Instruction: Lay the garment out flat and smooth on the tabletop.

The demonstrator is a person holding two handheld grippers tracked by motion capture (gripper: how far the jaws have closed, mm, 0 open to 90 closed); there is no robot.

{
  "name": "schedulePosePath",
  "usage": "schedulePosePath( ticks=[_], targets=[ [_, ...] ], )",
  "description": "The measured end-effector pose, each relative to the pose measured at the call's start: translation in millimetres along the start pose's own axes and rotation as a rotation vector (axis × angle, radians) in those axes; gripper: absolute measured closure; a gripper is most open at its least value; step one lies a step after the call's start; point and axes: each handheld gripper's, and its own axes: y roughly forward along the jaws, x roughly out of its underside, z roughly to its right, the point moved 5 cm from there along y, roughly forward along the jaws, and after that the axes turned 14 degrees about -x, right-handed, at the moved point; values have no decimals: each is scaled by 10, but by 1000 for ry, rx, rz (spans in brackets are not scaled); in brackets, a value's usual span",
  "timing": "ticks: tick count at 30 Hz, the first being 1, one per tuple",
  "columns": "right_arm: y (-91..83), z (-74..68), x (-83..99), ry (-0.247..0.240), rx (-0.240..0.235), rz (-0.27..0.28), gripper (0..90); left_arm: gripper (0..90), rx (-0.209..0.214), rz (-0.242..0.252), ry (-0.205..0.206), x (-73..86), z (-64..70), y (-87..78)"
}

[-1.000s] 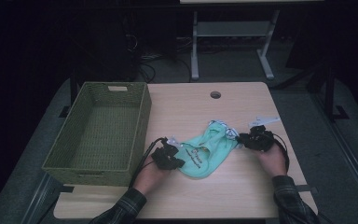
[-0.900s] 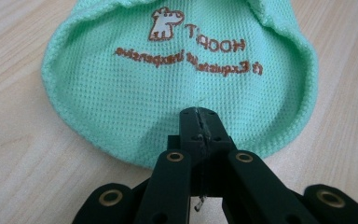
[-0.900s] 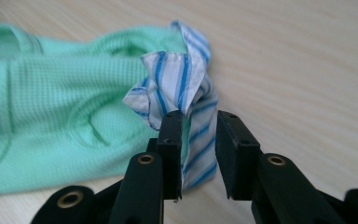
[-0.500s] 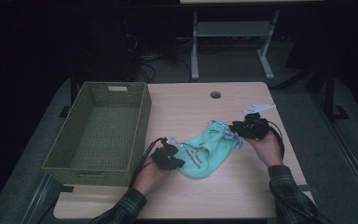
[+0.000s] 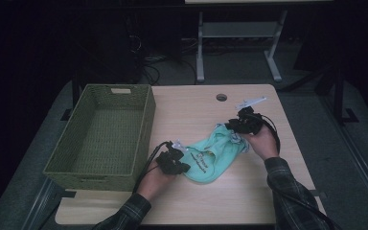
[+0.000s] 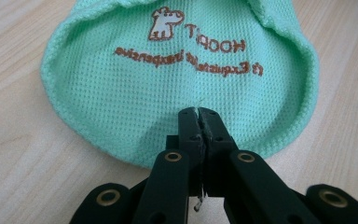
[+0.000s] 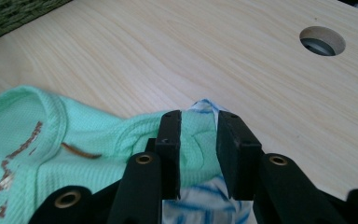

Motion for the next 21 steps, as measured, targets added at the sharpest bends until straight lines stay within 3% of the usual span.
schedulePosePath(
  ticks=[9,21],
  targets=[
    [266,55,-131,0,-13,-51,765,873,1,-6,7,0,3,-4],
    [553,185,24,29,10,-167,773,871,5,-7,6,-3,5,-6]
  ],
)
